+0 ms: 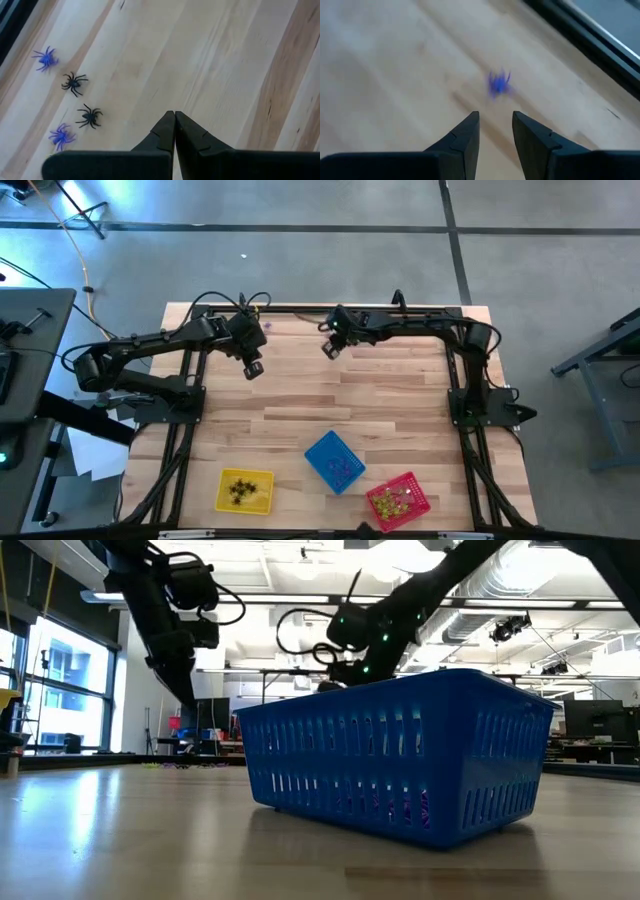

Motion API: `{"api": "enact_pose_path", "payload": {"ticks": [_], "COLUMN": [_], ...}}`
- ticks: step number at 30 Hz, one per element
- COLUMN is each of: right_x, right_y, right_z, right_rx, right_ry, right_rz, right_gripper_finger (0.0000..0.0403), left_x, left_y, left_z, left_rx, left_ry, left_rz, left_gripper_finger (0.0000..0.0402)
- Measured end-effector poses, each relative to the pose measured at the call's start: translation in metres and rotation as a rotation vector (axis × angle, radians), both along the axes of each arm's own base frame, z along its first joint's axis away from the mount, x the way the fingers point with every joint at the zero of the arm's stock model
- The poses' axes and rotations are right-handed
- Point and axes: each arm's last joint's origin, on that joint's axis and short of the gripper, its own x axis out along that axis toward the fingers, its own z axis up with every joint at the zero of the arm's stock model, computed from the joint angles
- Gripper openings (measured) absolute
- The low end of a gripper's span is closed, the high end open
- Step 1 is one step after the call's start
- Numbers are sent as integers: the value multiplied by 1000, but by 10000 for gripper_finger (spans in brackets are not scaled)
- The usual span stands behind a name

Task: Sort Halloween decoration
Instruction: Put the violet spider toy into the blue bin

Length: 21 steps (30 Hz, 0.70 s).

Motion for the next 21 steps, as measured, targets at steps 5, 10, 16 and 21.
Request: {"api": "enact_pose_path", "payload": {"ticks": [5, 10, 16, 21], "right_x": [7, 8, -2, -5], "right_y": [-17, -29, -49, -59], "right_z": [-9, -14, -25, -34], "right_rx": [28, 53, 133, 200], "right_ry": [-144, -197, -223, -243], "right_rz": [-107, -128, -232, -259], "right_gripper_finger": [112, 112, 112, 112], "left_x": [1, 2, 3, 3], "left_y": [1, 1, 2, 2], "left_z": [1, 1, 2, 2], "left_rx": [11, 20, 38, 39], "left_ry": [-12, -26, -25, -28], "left_rz": [-7, -8, -37, -36], "left_gripper_finger": [0, 0, 0, 0]}}
